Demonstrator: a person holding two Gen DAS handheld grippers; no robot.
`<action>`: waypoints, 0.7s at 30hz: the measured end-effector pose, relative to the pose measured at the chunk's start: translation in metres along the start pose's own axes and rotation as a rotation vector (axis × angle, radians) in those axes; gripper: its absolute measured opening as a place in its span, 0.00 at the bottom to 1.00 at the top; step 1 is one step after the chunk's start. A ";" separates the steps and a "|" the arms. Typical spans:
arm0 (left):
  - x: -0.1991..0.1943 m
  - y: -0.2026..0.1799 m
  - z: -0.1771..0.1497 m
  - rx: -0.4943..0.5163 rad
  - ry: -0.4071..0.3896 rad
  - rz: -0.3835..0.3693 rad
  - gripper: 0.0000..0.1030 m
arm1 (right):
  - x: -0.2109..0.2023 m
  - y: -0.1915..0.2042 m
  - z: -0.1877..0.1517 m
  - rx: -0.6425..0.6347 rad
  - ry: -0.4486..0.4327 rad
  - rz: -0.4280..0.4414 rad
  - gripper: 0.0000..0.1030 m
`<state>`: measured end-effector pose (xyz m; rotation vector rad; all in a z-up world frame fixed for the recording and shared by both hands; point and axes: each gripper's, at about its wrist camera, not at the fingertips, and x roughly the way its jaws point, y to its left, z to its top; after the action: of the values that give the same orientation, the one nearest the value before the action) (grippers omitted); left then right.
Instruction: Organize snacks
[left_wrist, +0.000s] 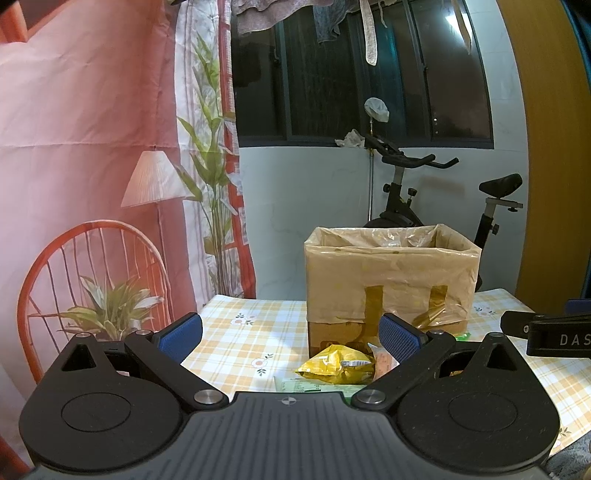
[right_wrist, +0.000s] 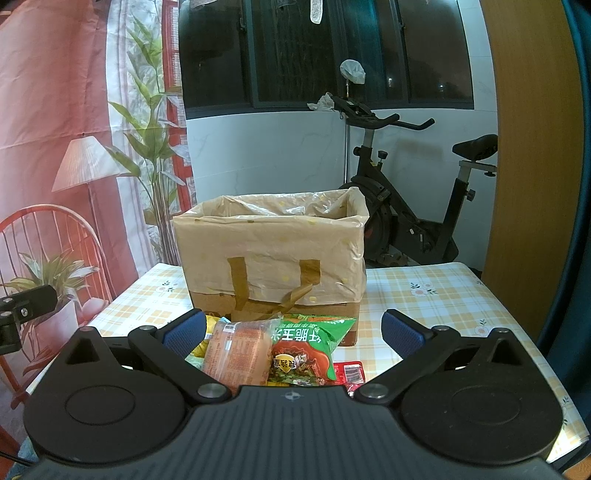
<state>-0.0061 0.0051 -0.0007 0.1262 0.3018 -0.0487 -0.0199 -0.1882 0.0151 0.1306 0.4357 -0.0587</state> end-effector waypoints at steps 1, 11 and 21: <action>0.000 0.000 0.000 0.000 -0.001 -0.001 0.99 | 0.000 0.000 0.000 -0.001 0.000 0.000 1.00; 0.004 0.004 -0.001 -0.023 0.016 -0.007 0.99 | 0.001 0.000 -0.001 0.002 0.001 0.000 1.00; 0.028 0.025 -0.010 -0.058 0.030 0.040 0.99 | 0.010 -0.007 -0.014 0.017 -0.092 0.040 1.00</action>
<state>0.0197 0.0302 -0.0154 0.0754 0.3307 0.0018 -0.0176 -0.1932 -0.0027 0.1531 0.3402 -0.0296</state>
